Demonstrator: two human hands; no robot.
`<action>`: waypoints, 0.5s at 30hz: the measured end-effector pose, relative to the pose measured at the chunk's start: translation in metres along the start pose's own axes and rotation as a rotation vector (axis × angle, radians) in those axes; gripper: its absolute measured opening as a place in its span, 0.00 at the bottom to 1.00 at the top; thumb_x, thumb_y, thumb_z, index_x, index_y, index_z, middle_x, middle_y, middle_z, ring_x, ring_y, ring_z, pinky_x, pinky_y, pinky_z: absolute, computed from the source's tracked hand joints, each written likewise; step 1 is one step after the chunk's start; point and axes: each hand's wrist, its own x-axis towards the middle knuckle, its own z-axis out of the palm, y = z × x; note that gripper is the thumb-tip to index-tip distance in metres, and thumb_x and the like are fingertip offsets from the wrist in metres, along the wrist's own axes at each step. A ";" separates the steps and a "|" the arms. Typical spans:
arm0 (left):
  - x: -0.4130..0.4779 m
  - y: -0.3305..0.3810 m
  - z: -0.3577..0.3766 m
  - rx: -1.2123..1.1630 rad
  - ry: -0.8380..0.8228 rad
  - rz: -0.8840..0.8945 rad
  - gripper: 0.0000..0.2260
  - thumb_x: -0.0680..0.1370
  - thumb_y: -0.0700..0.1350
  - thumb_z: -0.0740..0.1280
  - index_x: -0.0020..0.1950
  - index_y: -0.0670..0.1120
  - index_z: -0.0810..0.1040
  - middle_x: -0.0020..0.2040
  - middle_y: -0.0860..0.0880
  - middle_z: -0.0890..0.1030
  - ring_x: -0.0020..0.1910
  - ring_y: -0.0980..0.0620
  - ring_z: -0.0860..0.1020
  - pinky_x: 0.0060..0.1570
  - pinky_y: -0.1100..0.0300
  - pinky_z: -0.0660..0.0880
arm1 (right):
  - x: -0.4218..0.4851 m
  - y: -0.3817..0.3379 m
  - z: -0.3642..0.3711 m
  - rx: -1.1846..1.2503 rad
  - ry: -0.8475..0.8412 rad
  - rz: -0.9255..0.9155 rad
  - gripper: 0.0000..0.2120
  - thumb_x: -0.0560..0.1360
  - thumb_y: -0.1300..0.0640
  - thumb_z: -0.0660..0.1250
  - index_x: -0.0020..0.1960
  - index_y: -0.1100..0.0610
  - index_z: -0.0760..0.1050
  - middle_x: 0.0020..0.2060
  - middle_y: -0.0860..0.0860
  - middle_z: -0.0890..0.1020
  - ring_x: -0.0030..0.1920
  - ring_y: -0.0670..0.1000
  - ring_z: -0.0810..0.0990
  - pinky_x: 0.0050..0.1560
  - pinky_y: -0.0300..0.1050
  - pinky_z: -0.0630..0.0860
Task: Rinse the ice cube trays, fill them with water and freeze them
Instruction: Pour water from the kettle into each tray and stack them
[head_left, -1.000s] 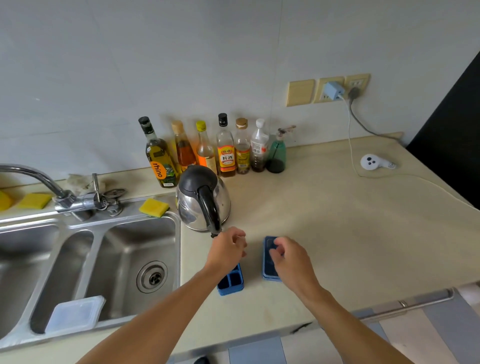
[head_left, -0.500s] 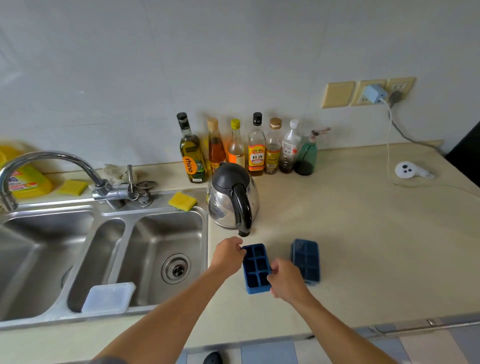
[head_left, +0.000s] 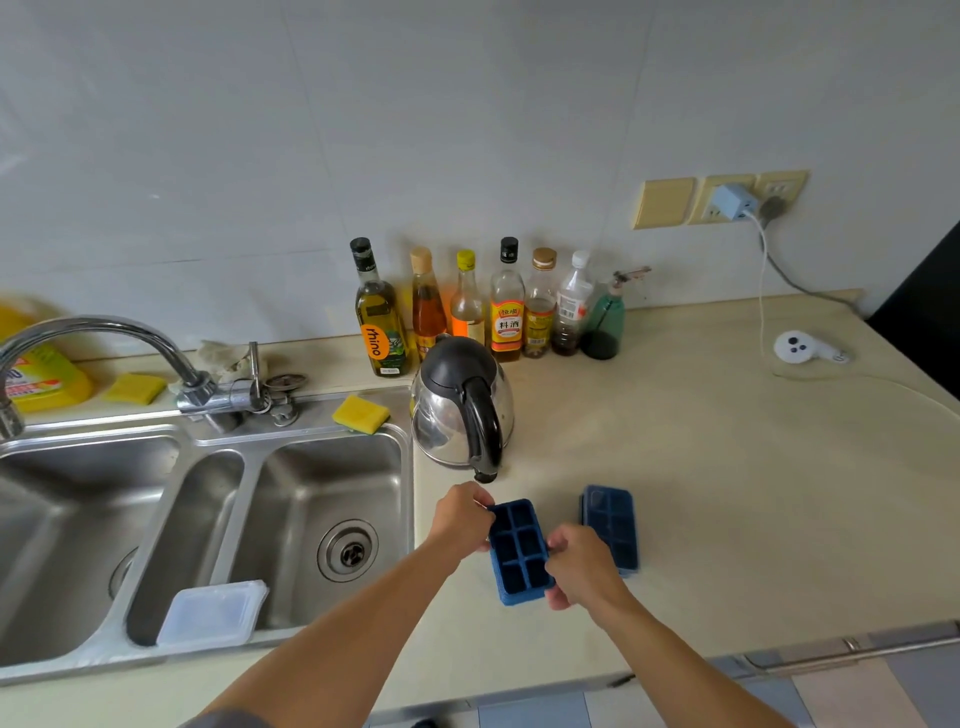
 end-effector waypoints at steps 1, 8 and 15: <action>0.000 0.000 0.001 -0.026 -0.003 -0.012 0.09 0.78 0.32 0.62 0.50 0.45 0.78 0.52 0.42 0.79 0.40 0.45 0.81 0.26 0.65 0.76 | -0.001 -0.001 -0.001 0.010 0.008 0.002 0.12 0.77 0.71 0.55 0.51 0.61 0.75 0.49 0.61 0.81 0.35 0.57 0.77 0.29 0.41 0.77; -0.001 0.002 -0.014 -0.178 -0.008 -0.053 0.04 0.79 0.40 0.65 0.49 0.45 0.80 0.46 0.44 0.83 0.40 0.49 0.80 0.34 0.61 0.79 | 0.000 -0.020 -0.017 -0.028 0.082 -0.126 0.05 0.77 0.63 0.63 0.49 0.59 0.78 0.40 0.52 0.82 0.38 0.52 0.80 0.38 0.46 0.76; -0.013 -0.040 -0.084 -0.236 0.036 -0.037 0.06 0.81 0.44 0.67 0.52 0.42 0.78 0.43 0.44 0.84 0.36 0.50 0.82 0.34 0.59 0.78 | -0.002 -0.061 0.023 -0.041 0.083 -0.327 0.14 0.79 0.56 0.66 0.65 0.54 0.76 0.52 0.46 0.79 0.48 0.45 0.78 0.38 0.29 0.68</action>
